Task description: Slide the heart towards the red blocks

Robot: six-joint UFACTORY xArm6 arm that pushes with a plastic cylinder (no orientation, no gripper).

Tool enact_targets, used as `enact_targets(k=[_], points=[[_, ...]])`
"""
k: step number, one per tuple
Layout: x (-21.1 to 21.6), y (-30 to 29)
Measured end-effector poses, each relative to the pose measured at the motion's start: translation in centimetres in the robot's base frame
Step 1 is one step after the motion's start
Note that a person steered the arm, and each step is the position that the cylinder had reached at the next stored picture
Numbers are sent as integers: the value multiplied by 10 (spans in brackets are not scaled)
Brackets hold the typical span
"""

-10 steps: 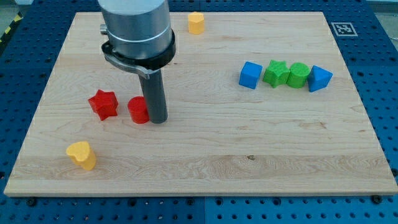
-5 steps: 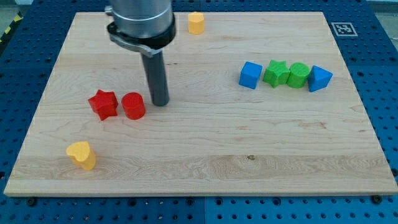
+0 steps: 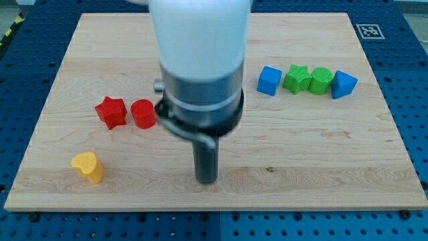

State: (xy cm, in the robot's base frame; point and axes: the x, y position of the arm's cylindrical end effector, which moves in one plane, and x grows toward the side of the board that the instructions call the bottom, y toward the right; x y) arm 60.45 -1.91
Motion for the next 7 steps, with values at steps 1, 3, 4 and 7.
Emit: enact_targets(k=[1,3,4,7], points=[[14,-7],[0,-73],[-13,-73],[-74,-158]])
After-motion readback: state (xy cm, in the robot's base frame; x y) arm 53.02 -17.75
